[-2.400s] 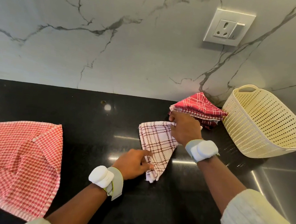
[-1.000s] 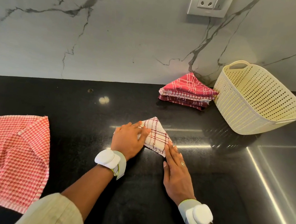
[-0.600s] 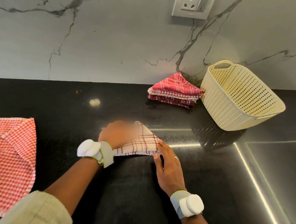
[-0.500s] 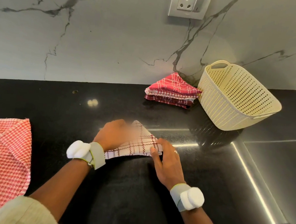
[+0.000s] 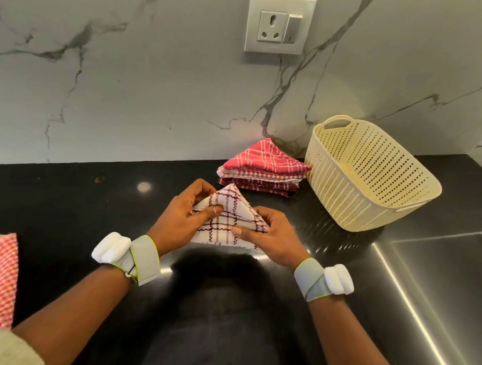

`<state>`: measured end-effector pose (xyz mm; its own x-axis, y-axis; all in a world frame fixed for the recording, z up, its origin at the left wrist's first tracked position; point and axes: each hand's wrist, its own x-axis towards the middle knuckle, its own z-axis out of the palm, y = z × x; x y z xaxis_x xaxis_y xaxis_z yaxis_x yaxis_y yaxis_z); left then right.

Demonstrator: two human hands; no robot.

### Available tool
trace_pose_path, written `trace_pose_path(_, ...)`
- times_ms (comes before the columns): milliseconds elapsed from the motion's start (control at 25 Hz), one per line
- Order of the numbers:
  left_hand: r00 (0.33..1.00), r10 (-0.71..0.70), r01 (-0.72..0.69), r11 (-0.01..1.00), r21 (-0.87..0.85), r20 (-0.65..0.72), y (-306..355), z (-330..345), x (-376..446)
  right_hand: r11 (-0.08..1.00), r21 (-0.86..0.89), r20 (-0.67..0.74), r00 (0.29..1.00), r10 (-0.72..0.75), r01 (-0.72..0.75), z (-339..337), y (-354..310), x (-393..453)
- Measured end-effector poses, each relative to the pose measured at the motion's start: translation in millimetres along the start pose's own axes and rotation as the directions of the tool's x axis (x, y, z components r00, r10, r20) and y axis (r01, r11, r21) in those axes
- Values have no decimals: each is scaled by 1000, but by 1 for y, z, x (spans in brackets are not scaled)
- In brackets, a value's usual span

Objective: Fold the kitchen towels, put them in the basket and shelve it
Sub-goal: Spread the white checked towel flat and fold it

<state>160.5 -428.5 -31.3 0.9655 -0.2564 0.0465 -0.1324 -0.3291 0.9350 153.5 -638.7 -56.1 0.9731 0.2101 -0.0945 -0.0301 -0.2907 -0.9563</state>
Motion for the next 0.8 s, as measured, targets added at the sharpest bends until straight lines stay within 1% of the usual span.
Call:
trace_pose_path(120, 999, 1, 5, 991, 135, -47, -15, 8, 18, 991, 129, -11, 999, 45, -43, -15, 9, 14)
trace_pose_path(200, 995, 20, -1, 979, 202, -95, -17, 13, 38, 977, 210, -61, 996, 59, -45, -31, 10, 24)
trace_pose_path(320, 983, 71, -22, 961, 277, -168, -10, 19, 85, 934, 356, -230, 967, 113, -24, -54, 16, 42)
trace_pose_path(360, 979, 78, -19, 954, 299, -187, -7, 21, 101, 934, 357, -307, 946, 109, 8, -59, 16, 51)
trace_pose_path(440, 980, 52, 15, 944, 329, -194, 0, 29, 132, 955, 288, -454, 888, 70, 72, -69, 15, 69)
trace_pose_path(520, 983, 5, 58, 939, 340, -182, 3, 36, 157, 975, 205, -528, 848, 35, 88, -76, 7, 86)
trace_pose_path(600, 983, 9, 58, 932, 359, -182, 4, 41, 181, 994, 79, -597, 802, -18, 82, -84, 0, 103)
trace_pose_path(680, 978, 35, 52, 912, 407, -203, 3, 43, 199, 995, -69, -646, 757, -101, 73, -88, -4, 117)
trace_pose_path(800, 970, 95, 37, 850, 525, -222, 0, 49, 223, 954, -293, -663, 708, -245, 56, -88, 1, 137)
